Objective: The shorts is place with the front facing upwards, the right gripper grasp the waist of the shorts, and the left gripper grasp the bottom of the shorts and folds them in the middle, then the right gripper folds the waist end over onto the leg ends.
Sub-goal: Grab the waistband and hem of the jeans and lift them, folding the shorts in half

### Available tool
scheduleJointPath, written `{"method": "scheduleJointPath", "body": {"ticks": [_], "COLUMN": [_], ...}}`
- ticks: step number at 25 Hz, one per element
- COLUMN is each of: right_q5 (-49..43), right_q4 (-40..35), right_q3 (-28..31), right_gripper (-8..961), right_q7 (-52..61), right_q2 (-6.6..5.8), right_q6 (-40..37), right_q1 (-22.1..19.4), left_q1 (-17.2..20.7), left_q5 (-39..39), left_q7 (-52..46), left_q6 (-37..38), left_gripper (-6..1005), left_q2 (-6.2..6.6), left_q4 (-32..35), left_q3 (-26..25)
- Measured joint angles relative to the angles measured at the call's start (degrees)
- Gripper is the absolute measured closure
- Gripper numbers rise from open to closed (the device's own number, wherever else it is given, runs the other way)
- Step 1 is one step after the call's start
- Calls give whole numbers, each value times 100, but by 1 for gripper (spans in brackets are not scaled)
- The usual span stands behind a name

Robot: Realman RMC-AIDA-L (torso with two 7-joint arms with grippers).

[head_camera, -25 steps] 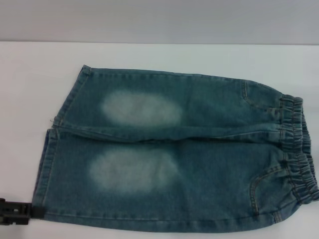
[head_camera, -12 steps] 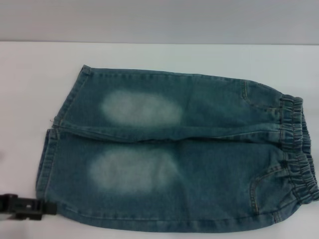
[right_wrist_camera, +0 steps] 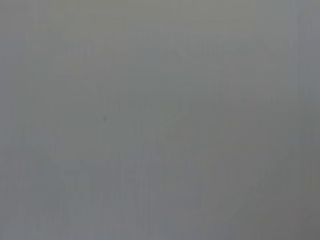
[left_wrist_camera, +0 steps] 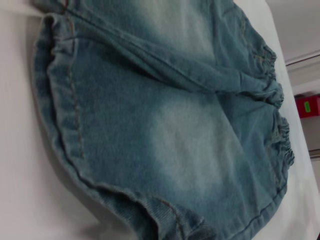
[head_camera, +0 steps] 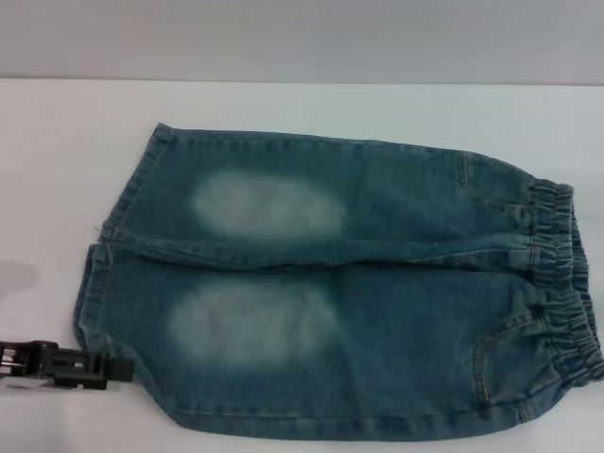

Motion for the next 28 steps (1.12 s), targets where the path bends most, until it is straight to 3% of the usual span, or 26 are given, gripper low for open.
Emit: {"method": "scheduleJointPath", "body": {"ticks": [28], "right_q5": [19], "right_q4": [-1], "right_q3": [-70], "right_gripper": [259], "right_q7": [-1], "right_q2": [1], "right_q6": [6], "right_q1": [56], "left_q1": [-104], "left_q5": [-344], "left_q7": [139], "left_q6": [-475], "left_gripper": [301], "left_q2": [41], "left_q4": [-61], "left_q3": [0]}}
